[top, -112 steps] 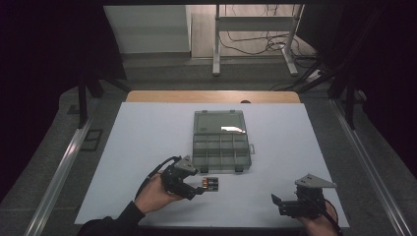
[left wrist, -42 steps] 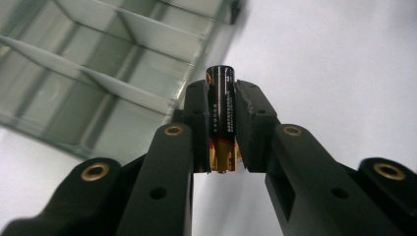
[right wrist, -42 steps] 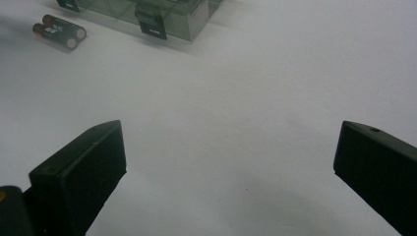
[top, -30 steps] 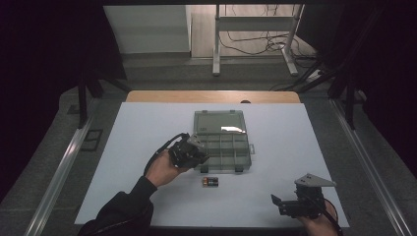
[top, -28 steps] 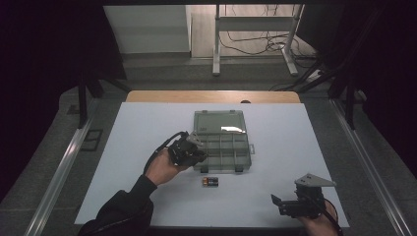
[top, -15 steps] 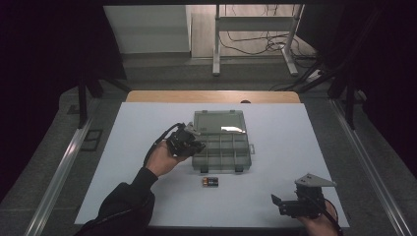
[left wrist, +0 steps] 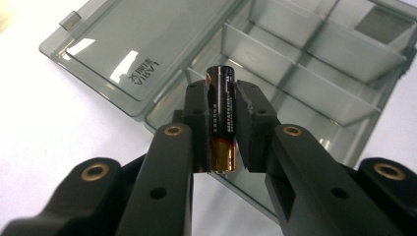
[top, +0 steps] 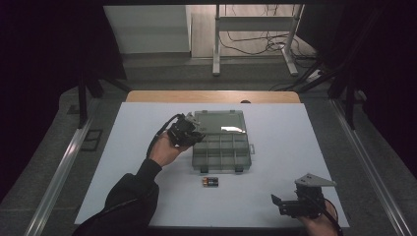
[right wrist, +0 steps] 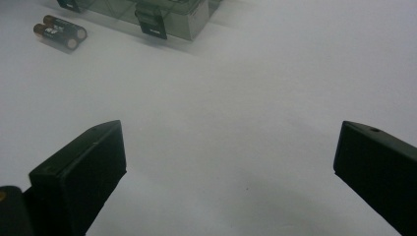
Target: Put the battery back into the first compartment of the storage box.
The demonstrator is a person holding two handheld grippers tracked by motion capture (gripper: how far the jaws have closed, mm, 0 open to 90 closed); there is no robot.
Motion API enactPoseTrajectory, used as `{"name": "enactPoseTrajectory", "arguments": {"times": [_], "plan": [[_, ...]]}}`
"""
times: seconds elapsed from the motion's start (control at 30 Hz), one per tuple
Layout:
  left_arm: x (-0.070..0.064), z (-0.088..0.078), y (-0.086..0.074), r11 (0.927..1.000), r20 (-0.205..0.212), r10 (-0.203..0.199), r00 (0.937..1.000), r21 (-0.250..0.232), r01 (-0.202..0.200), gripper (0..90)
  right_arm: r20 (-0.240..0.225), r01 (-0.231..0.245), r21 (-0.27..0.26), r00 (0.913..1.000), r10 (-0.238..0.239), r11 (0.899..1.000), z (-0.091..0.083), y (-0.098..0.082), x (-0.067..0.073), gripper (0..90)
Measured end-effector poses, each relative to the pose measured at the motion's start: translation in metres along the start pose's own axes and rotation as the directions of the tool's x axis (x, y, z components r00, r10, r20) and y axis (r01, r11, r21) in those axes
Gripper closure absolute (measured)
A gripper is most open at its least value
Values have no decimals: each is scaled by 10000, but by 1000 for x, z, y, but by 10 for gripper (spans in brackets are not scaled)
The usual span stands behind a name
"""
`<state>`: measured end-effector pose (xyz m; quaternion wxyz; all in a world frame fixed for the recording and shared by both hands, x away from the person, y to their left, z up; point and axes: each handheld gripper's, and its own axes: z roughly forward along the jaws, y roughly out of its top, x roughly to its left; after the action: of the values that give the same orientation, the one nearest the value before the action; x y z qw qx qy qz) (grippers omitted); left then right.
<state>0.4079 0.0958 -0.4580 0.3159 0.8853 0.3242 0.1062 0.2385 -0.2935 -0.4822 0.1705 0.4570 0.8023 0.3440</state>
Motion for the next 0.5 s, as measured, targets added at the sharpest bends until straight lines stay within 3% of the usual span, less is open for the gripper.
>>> {"name": "enactPoseTrajectory", "arguments": {"times": [0.5], "plan": [[11,21,-2,9989,-190,-434,9989,165,437,770,-33,-2,-1,10000,2,10000,0,0,0,0]]}}
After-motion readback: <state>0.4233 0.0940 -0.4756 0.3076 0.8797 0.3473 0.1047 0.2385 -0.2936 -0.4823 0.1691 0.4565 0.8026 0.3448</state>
